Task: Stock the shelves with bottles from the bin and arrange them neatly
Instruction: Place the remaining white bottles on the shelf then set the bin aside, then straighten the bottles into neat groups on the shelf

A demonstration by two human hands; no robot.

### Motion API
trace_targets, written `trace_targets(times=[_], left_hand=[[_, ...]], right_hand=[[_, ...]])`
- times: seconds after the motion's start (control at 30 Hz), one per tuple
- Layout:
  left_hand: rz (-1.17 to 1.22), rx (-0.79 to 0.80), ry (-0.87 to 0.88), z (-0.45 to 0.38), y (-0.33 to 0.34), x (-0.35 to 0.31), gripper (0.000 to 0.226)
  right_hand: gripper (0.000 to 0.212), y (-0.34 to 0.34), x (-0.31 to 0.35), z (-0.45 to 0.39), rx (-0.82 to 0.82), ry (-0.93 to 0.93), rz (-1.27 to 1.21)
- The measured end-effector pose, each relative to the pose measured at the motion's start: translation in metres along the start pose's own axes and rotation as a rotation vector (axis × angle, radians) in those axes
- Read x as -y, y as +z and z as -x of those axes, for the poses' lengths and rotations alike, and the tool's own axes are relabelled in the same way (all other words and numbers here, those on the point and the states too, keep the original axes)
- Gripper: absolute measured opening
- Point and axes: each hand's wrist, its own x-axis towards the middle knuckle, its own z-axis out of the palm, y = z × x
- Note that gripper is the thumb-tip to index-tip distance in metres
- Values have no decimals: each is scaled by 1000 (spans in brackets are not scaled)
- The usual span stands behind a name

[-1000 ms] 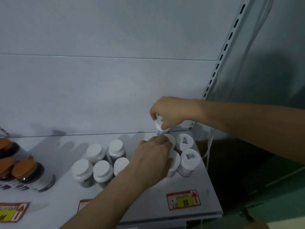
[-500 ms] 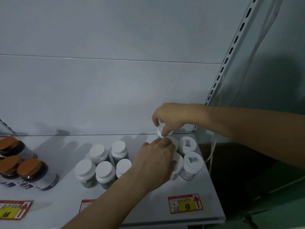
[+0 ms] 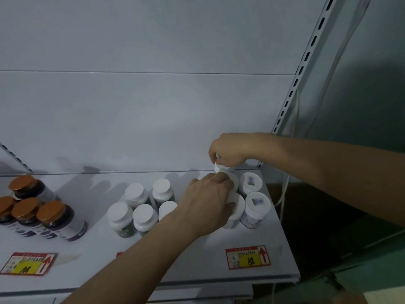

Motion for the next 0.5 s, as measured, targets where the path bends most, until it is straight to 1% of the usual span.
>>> trace_targets(times=[0.07, 0.17, 0.27, 0.33, 0.4, 0.5], left_hand=[[5, 13, 10, -1, -1, 2, 45], [76, 0, 20, 4, -7, 10, 47], [91, -39, -33, 23, -22, 28, 48], [41, -41, -100, 43, -37, 47, 51], [10, -72, -162, 71, -55, 73, 52], [-40, -145, -256, 130, -84, 118, 59]], right_hand=[[28, 2, -2, -2, 24, 4, -6], [27, 0, -1, -2, 69, 0, 33], [31, -11, 5, 4, 81, 13, 95], [32, -23, 17, 13, 17, 16, 113], [32, -36, 41, 22, -82, -20, 80], [39, -46, 97, 26, -222, -114, -67]])
